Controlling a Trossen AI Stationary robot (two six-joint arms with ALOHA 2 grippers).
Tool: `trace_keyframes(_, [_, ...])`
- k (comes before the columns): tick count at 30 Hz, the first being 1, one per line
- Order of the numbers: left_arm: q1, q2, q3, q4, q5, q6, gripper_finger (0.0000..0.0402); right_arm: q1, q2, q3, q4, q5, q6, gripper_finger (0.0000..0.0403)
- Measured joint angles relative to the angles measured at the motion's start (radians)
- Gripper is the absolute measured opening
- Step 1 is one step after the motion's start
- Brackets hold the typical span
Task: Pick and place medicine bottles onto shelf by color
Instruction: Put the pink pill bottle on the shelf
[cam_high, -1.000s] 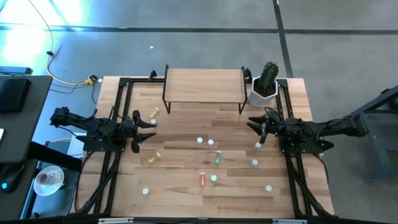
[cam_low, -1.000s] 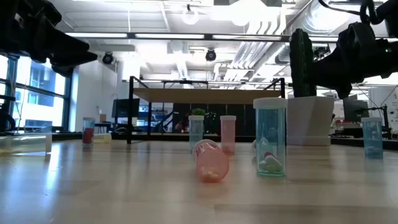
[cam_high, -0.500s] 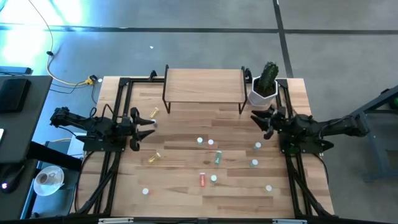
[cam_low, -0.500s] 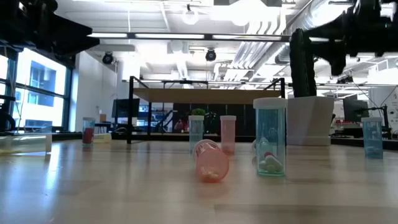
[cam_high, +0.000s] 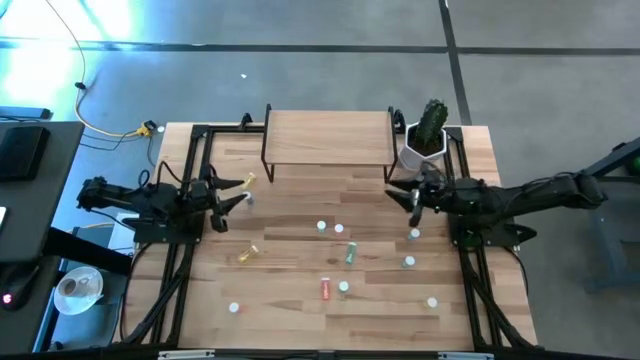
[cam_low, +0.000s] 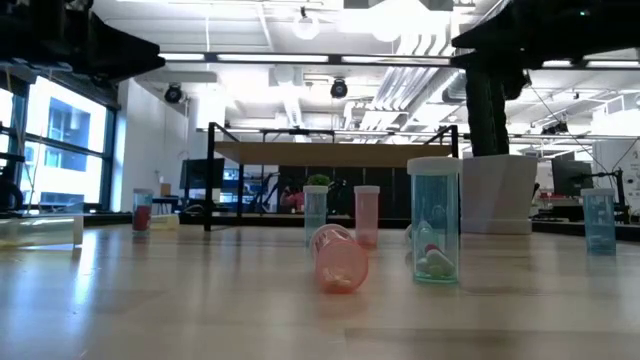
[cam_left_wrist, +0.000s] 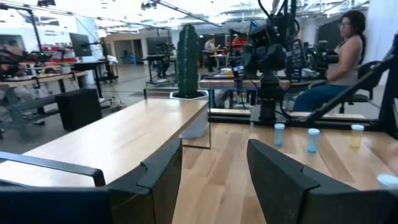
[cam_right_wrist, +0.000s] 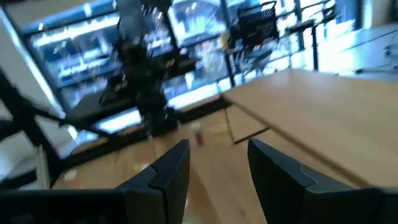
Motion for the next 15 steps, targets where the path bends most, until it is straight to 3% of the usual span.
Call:
trace_keyframes(11, [0.046,0.0,0.005,-0.091,0.06,-0.059,0.0172,0.0,0.343,0.176,-0.002,-0.01,-0.048,0.0154])
trace_keyframes(15, [0.049,0.0,0.005,-0.121,0.06,-0.072,0.0172,0.0,0.45,0.28,-0.065,-0.062,-0.127,0.0163])
